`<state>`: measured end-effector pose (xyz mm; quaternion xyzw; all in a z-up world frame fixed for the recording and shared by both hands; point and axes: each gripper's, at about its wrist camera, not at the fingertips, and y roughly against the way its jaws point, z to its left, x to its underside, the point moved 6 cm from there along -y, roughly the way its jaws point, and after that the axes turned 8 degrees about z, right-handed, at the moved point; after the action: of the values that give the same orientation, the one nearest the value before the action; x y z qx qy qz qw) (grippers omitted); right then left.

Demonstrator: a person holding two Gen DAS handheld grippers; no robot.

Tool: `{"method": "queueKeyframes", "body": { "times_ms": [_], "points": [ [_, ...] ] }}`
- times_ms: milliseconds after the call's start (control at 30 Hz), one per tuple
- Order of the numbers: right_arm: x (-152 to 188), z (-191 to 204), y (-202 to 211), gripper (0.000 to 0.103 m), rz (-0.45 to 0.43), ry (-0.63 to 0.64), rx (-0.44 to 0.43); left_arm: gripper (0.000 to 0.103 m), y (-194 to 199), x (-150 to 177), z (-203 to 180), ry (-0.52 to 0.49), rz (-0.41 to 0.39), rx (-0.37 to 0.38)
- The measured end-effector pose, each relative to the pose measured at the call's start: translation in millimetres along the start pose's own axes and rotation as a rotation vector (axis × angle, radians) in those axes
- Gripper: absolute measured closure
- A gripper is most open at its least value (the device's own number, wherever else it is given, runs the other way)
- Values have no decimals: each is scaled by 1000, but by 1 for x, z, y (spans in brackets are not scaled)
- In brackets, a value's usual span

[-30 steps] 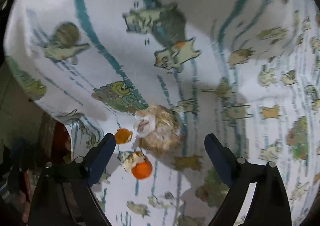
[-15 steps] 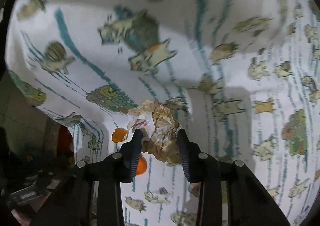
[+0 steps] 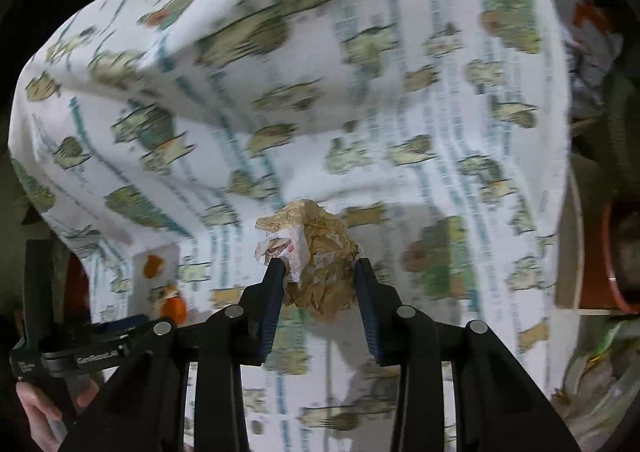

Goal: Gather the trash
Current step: 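Grasp the crumpled tissue with the right gripper while the left grasps the orange cap, then carry the tissue and orange cap down over the pink basket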

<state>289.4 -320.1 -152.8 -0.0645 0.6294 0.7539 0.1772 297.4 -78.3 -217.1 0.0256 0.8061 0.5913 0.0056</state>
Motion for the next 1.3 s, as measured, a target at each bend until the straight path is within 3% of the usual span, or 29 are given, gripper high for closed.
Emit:
{"method": "queueKeyframes", "body": {
  "times_ms": [100, 167, 267, 333, 400, 700, 967, 1100, 1300],
  "points": [
    [-2, -9, 10, 66, -21, 2, 2, 45, -4, -1, -3, -3, -2, -26],
    [-5, -10, 12, 68, 12, 21, -24, 47, -9, -3, -2, 14, 1, -25],
    [-4, -7, 18, 69, -6, 79, 14, 50, -5, -9, 0, 32, -34, -20],
    [-3, -2, 20, 69, -25, 106, 31, 57, -4, -12, 1, 37, -55, -22],
    [-1, -1, 19, 69, -27, 115, 32, 75, -4, -13, 0, 30, -65, -43],
    [0, -16, 21, 69, -30, 91, 63, 75, 10, -1, -9, -23, -104, -68],
    [12, -7, 33, 69, -35, 84, 36, 75, 63, 27, -29, -134, -250, -144],
    [25, 11, 63, 69, -64, 54, -52, 75, 100, 46, -42, -180, -339, -145],
    [46, 39, 124, 69, -167, 61, -83, 75, 161, 82, -59, -225, -439, -172]
  ]
}}
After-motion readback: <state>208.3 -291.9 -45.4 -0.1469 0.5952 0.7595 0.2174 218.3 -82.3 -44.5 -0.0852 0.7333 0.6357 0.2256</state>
